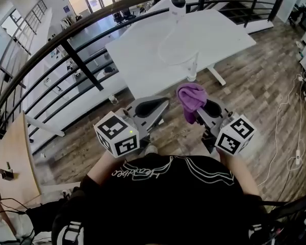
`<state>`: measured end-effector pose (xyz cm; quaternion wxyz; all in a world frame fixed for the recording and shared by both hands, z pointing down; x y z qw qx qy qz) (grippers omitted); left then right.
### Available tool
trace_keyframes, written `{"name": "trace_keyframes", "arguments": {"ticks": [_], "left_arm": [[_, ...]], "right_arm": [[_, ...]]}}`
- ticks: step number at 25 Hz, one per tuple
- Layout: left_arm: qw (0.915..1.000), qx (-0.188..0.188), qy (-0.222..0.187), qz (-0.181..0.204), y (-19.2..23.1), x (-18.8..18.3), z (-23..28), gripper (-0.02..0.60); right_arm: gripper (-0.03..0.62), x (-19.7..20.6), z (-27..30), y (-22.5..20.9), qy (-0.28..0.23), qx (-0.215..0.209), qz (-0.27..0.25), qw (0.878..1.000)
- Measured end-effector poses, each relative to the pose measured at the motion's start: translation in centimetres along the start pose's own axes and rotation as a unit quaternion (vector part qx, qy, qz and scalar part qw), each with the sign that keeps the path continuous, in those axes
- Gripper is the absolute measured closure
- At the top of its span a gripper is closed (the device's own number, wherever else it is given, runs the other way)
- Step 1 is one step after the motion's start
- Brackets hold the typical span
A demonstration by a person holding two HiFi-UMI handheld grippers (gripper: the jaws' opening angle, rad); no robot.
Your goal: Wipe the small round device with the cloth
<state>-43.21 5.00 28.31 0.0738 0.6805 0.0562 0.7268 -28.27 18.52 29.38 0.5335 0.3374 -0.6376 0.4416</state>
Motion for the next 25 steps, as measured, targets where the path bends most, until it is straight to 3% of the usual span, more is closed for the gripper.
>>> {"name": "trace_keyframes", "arguments": {"ticks": [25], "left_arm": [[0.9999,-0.009,0.001,0.007,-3.4,0.4,-3.5,0.574]], "right_arm": [[0.528,-0.1,-1.3,4.4,-0.012,-0.016,-0.009,1.000]]}}
Point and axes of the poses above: the fingertips, and each gripper's own axes: z forward along the fingers, y to its left, x out of its underside, the point moved 8 cm from there along -z, backward along the fingers, and after that the axes turned 14 degrees about -x, right-handed, at the moved point
